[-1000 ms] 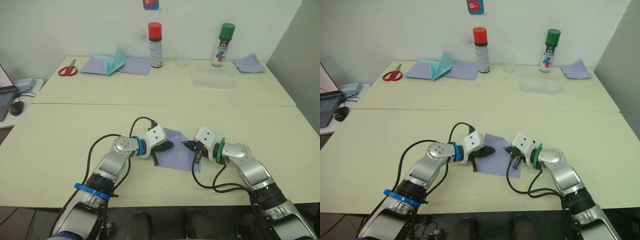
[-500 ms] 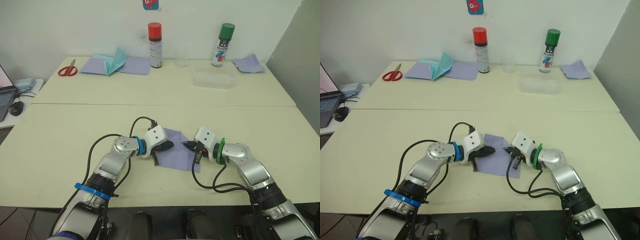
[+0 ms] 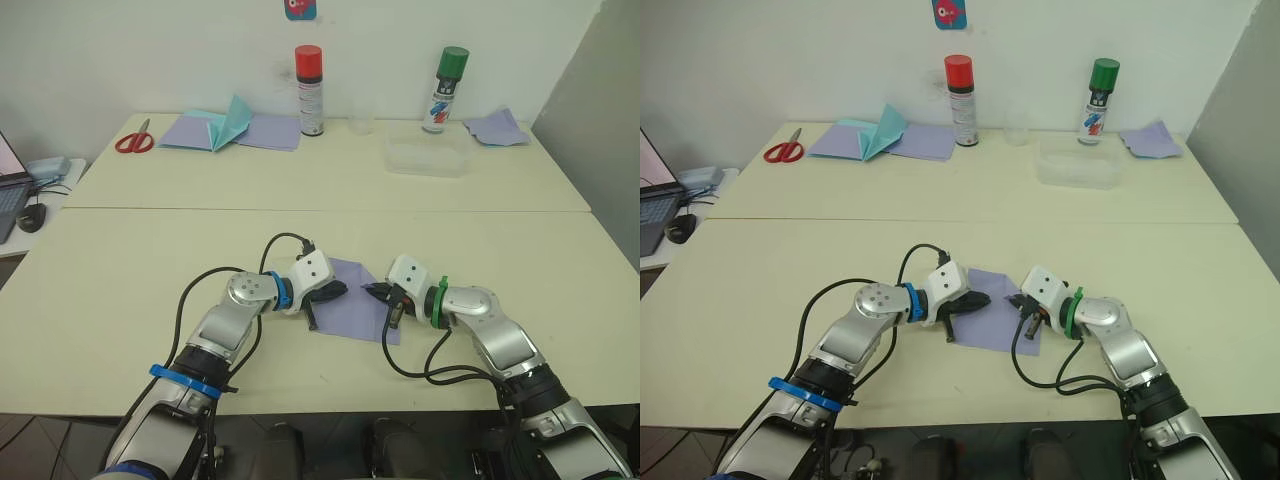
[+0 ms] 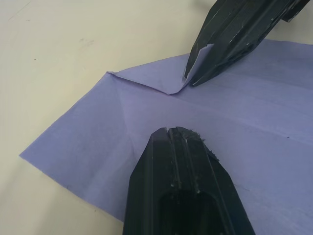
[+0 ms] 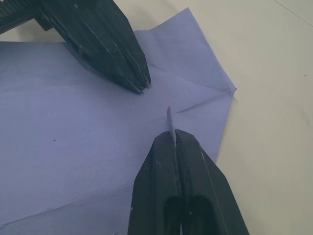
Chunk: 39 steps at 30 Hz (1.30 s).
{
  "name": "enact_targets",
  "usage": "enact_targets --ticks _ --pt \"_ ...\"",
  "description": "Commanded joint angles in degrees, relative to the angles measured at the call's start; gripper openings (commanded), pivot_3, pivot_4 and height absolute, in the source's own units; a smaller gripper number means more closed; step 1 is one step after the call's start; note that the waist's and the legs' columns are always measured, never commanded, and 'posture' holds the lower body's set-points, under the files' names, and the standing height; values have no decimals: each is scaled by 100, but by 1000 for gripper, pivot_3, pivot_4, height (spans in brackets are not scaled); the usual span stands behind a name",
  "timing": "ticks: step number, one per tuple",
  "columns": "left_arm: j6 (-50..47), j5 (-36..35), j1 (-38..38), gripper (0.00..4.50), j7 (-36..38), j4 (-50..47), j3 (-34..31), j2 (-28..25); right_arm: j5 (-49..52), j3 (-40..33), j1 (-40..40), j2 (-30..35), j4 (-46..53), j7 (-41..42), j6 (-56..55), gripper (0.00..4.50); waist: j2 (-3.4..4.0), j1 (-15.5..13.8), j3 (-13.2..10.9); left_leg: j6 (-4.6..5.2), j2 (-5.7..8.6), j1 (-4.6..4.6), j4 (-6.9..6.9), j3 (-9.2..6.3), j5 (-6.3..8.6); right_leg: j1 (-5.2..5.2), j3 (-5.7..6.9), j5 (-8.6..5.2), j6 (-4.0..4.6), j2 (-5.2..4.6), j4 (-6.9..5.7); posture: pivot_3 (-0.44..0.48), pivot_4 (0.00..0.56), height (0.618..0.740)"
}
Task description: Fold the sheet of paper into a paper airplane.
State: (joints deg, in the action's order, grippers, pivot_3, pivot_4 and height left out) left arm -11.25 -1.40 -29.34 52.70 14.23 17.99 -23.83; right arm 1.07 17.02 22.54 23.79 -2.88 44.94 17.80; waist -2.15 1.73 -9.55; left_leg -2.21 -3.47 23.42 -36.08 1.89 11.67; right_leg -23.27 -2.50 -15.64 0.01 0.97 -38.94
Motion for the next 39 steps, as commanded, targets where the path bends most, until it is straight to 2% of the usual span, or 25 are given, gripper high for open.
enact_targets --ticks 1,8,12,20,24,31,39 --pt "-303 33 -156 0 101 180 -44 -82 -124 214 62 -12 -65 148 -167 15 0 1 0 0 0 0 0 0 0 0 0 0 0 0 0 0 150 740" --pt "-885 -432 -780 0 304 203 -427 -34 -216 215 112 -25 -180 164 -268 15 -2 22 -4 0 -3 1 2 -1 0 -3 0 0 1 9 0 0 150 740" --pt "-1089 -614 -1072 0 247 153 -494 274 -247 202 105 -55 -166 154 -286 15 -3 20 -4 0 -3 3 5 0 1 -4 -1 -2 4 9 1 0 150 740" --pt "-737 -244 -1205 0 -108 526 -240 713 -290 219 75 -73 -128 141 -287 15 -3 42 -5 0 -4 3 6 -4 0 -4 -1 -2 4 14 0 0 150 740" --pt "-608 25 -1177 0 -137 718 -6 712 -297 213 79 -76 -122 134 -275 15 -3 41 -5 0 -3 4 6 -2 0 -4 -4 -2 4 14 0 0 150 740" --pt "-459 99 -1024 0 -117 828 54 760 -306 196 63 -81 -86 130 -242 15 -3 41 -5 0 -4 3 5 -3 0 -4 -2 -2 4 14 0 0 150 740" --pt "-50 289 -1086 0 -374 1383 53 977 -277 186 40 -97 -2 138 -189 15 -3 33 -5 0 -3 3 4 -2 0 -4 -3 -2 4 13 0 0 150 740"
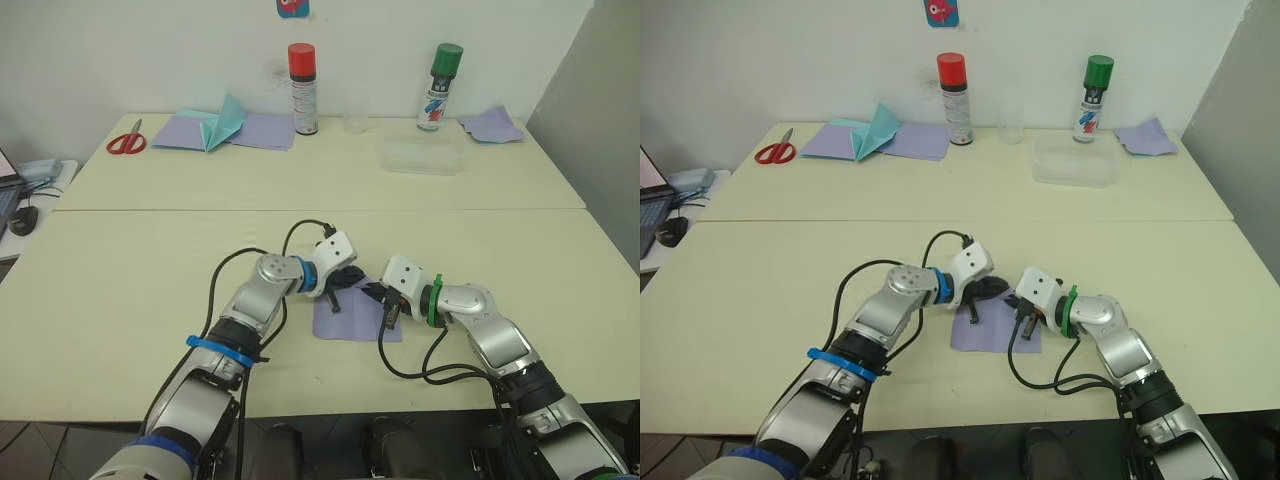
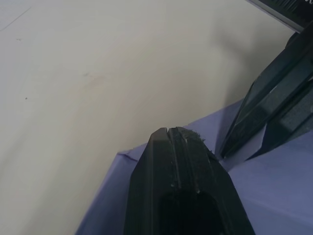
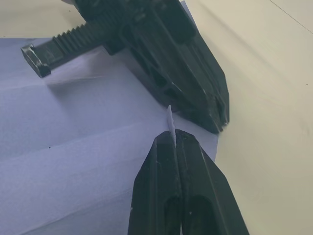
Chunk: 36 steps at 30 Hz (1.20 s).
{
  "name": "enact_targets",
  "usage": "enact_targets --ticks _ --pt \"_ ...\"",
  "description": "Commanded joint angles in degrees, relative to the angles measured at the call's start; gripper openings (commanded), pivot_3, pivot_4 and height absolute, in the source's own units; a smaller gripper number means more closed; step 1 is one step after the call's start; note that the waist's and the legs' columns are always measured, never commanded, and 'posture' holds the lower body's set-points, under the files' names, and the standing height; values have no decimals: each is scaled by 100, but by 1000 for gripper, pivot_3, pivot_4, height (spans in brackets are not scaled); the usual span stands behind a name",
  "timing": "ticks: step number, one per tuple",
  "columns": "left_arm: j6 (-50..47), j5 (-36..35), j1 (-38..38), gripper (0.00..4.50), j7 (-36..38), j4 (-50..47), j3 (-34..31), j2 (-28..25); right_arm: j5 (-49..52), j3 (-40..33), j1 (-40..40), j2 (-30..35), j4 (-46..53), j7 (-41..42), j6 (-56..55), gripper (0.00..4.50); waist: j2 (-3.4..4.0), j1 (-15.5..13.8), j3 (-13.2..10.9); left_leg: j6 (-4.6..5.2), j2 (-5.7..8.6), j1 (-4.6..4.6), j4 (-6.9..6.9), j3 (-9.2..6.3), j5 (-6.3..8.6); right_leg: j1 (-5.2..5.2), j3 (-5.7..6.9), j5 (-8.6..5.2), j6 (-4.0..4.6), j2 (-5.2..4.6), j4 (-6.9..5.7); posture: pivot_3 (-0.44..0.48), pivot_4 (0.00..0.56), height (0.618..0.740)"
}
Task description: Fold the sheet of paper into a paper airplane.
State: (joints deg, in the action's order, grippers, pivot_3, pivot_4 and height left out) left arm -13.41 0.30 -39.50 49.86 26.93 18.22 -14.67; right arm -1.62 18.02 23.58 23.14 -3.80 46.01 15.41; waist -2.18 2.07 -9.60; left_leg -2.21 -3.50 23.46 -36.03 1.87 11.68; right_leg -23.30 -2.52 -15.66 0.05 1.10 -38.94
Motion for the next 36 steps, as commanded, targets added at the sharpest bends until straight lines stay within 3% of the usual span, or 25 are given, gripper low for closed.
enact_targets --ticks 1,10,15,22,24,27,35,36 --pt "214 153 -66 0 -112 177 50 72 -10 87 -67 -31 95 31 50 15 0 0 0 0 0 0 0 0 0 0 1 0 0 0 0 0 150 740" --pt "126 371 -52 0 -160 384 126 68 1 60 -42 -42 110 11 91 15 0 -2 1 0 0 -1 0 -1 0 1 1 0 0 0 0 0 150 740" --pt "267 385 -53 0 11 466 178 59 193 -75 -110 -5 349 91 302 1264 0 -6 1 0 0 -2 0 -2 0 2 2 0 0 0 -2 0 150 740" --pt "394 381 -75 0 -19 533 171 82 1100 -648 -404 500 1773 551 1345 3795 -1 -20 0 0 6 3 0 0 0 2 1 0 0 -6 2 0 150 740" --pt "419 385 -78 0 -12 550 172 70 1394 -903 -365 519 1956 509 1687 3795 -1 -19 1 0 5 2 -1 -1 0 2 2 0 -1 -6 1 0 150 740" --pt "514 406 -93 0 -6 613 178 51 1465 -1203 -239 402 1746 128 1855 3189 -1 -19 0 0 2 -1 -2 -4 0 3 5 1 -2 -5 -1 0 150 740" --pt "590 422 -101 0 -13 686 192 100 962 -904 -40 -200 536 -710 1340 180 -1 -24 1 0 6 1 0 0 0 3 1 1 -2 -6 2 0 150 740" --pt "589 422 -103 0 -16 682 196 109 908 -847 -26 -249 429 -746 1248 10 -1 -23 1 0 6 2 -1 2 0 3 -1 1 -2 -7 3 0 150 740"
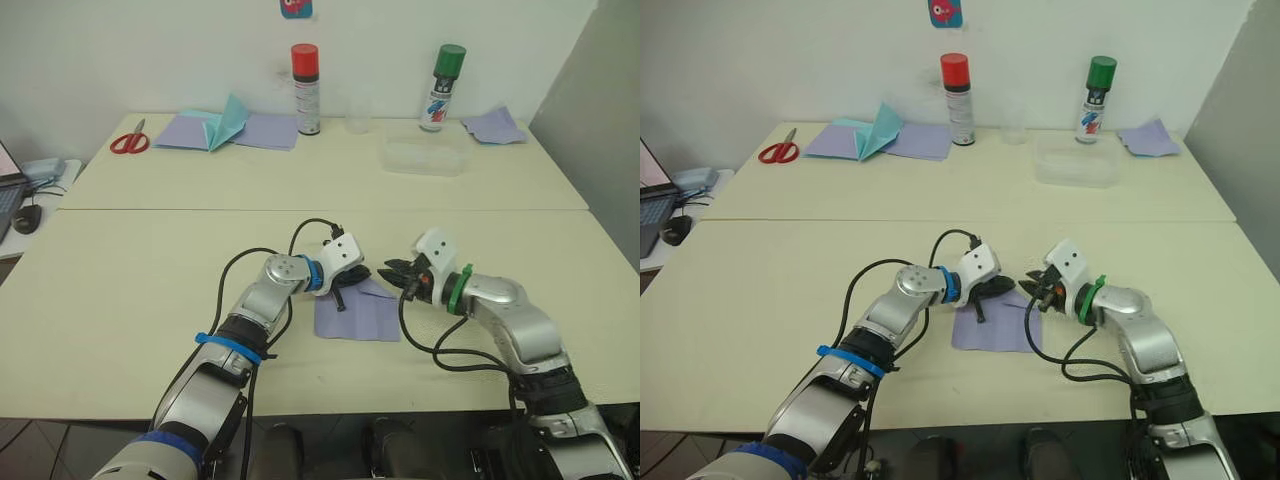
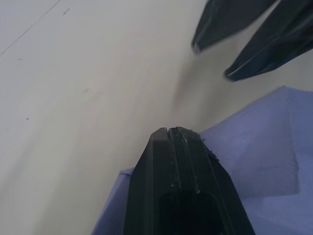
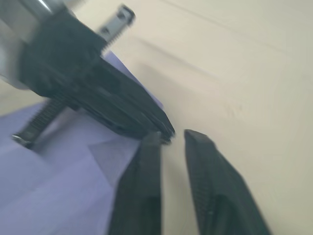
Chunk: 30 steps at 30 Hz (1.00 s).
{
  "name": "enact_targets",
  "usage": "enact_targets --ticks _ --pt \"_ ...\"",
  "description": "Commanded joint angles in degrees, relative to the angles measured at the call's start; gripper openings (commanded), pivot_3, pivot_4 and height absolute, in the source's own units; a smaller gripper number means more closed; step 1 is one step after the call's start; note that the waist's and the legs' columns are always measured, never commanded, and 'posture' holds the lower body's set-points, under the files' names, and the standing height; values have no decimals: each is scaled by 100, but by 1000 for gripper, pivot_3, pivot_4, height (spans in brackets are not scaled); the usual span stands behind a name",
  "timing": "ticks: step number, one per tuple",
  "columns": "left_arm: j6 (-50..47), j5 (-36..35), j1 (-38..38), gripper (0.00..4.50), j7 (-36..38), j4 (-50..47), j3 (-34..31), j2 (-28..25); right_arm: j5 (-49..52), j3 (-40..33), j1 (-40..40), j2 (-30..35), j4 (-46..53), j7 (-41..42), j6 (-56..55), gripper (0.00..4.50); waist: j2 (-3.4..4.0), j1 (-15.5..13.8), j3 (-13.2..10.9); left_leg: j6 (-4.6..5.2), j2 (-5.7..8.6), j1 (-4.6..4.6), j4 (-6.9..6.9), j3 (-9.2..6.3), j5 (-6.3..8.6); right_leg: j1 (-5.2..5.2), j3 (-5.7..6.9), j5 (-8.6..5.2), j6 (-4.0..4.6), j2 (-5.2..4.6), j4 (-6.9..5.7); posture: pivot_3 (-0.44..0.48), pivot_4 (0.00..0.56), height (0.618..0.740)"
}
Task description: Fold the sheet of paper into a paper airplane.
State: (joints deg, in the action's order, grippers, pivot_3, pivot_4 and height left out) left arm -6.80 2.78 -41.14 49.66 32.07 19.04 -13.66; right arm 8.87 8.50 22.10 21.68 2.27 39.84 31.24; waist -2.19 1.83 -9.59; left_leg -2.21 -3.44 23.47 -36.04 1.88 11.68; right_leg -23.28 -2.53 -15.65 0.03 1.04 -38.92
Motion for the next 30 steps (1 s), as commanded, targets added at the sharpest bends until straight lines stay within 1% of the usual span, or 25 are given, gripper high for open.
enact_targets --ticks 1,8,12,18,23,30 --pt "-71 173 61 0 3 167 116 13 -172 129 132 -134 -237 -148 -393 10 0 0 0 0 2 1 0 0 0 0 0 0 0 -2 0 0 150 740" --pt "13 193 40 0 -4 214 112 -28 -298 332 87 -261 -285 -177 -514 10 0 0 0 0 1 1 -1 -3 0 0 3 0 -1 -2 -2 0 150 740" --pt "29 211 61 0 25 200 134 -59 -483 453 57 -228 -370 -252 -504 10 0 0 0 0 1 1 0 -3 0 0 3 0 -1 -1 -2 0 150 740" --pt "16 215 86 0 24 159 147 -41 -484 450 -141 -96 -259 -300 -138 10 1 0 2 0 0 0 -1 -3 0 0 3 0 -1 -1 -2 0 150 740" --pt "24 218 98 0 44 131 153 -43 -336 220 -436 98 44 -261 109 10 -1 -1 4 0 1 0 -1 -3 0 2 3 0 -1 -2 -1 0 150 740" --pt "33 222 136 0 70 88 153 -83 -89 179 -1095 613 1061 -31 468 10 -2 -2 6 0 1 -2 -1 -4 0 5 4 0 -1 -2 -1 0 150 740"
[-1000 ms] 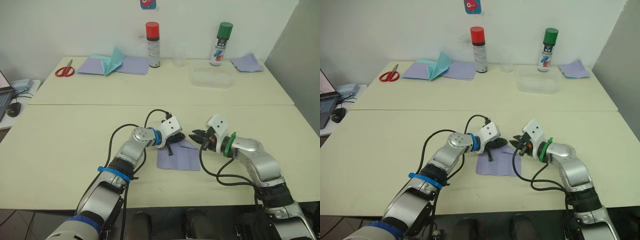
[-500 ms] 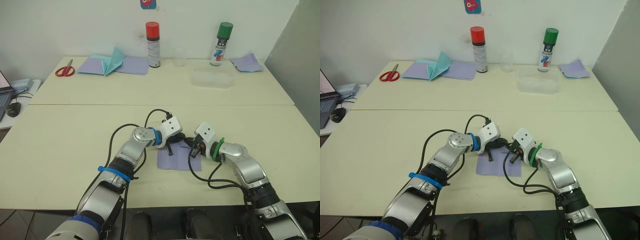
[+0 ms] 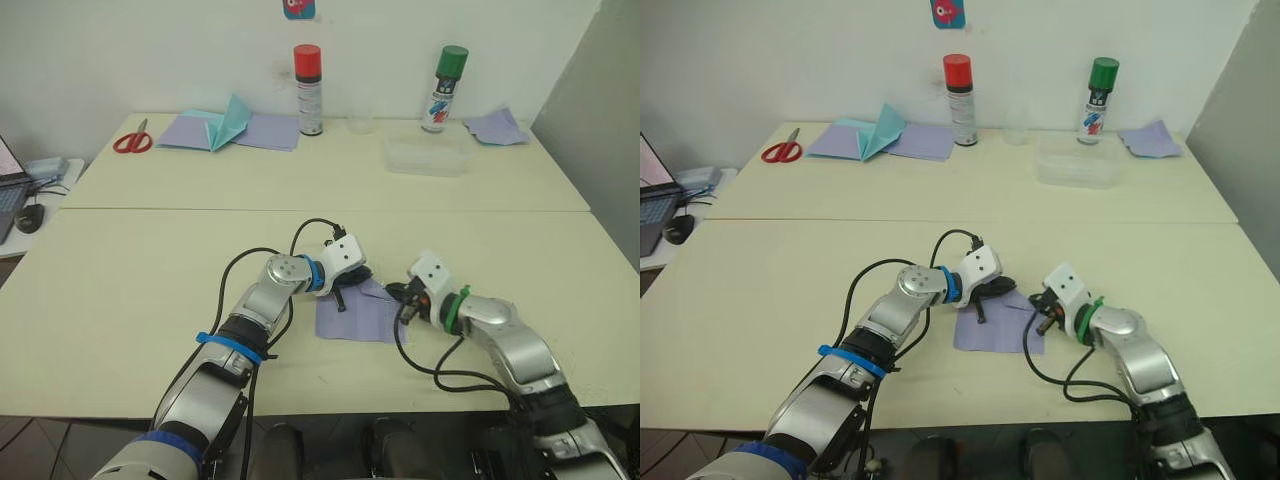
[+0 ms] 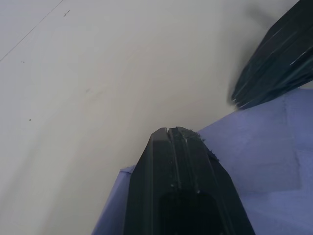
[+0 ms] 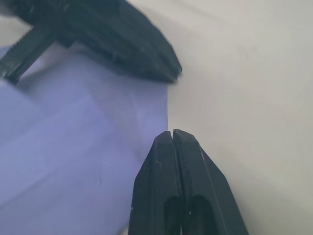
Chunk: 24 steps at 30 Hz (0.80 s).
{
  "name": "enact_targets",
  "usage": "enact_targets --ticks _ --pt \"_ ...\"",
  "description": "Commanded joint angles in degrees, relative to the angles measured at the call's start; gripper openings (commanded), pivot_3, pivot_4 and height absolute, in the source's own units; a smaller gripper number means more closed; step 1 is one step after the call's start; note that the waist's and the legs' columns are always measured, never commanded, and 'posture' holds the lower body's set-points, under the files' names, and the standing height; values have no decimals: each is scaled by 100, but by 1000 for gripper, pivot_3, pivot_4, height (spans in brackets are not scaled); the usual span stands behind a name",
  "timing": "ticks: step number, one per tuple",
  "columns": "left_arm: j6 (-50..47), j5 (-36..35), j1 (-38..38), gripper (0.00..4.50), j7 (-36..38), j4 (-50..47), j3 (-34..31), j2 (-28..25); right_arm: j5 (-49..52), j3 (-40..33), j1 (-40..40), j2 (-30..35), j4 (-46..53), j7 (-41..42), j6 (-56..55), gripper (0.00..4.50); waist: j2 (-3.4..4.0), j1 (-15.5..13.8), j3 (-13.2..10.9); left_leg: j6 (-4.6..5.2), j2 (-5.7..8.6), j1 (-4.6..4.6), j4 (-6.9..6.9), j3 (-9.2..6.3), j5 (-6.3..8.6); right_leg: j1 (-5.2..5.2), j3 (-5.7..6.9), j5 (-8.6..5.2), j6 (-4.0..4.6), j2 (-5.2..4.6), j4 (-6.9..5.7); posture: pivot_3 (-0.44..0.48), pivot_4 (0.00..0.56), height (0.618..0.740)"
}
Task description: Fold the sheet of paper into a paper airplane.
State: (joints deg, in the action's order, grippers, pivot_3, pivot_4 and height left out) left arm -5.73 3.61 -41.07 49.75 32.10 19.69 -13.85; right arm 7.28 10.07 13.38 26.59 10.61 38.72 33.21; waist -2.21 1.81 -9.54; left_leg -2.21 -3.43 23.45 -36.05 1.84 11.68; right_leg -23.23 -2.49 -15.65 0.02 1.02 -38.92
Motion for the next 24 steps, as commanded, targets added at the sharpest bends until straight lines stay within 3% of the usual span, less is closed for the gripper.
enact_targets --ticks 1,5,9,16,24 --pt "-73 140 132 0 62 81 87 -66 83 31 -281 180 323 93 287 10 0 0 0 0 0 -1 0 0 0 0 0 0 0 0 0 0 150 740" --pt "-65 138 127 0 68 85 94 -54 105 -51 -358 294 508 66 99 10 0 0 0 0 -1 -2 -1 0 0 0 0 0 0 0 -1 0 150 740" --pt "-48 142 104 0 58 122 97 -30 522 -445 -147 -168 496 -55 -290 10 -1 1 -2 0 -1 -2 0 -1 0 0 1 0 0 1 -1 0 150 740" --pt "-28 171 76 0 67 167 105 -19 445 -285 -9 -223 342 135 -901 10 -1 0 -2 0 2 2 0 1 0 -1 0 0 0 0 4 0 150 740" --pt "-30 170 121 0 74 149 98 -16 -22 191 223 -294 -217 -54 -785 10 0 1 -2 0 0 1 0 0 0 -1 1 0 0 0 2 0 150 740"
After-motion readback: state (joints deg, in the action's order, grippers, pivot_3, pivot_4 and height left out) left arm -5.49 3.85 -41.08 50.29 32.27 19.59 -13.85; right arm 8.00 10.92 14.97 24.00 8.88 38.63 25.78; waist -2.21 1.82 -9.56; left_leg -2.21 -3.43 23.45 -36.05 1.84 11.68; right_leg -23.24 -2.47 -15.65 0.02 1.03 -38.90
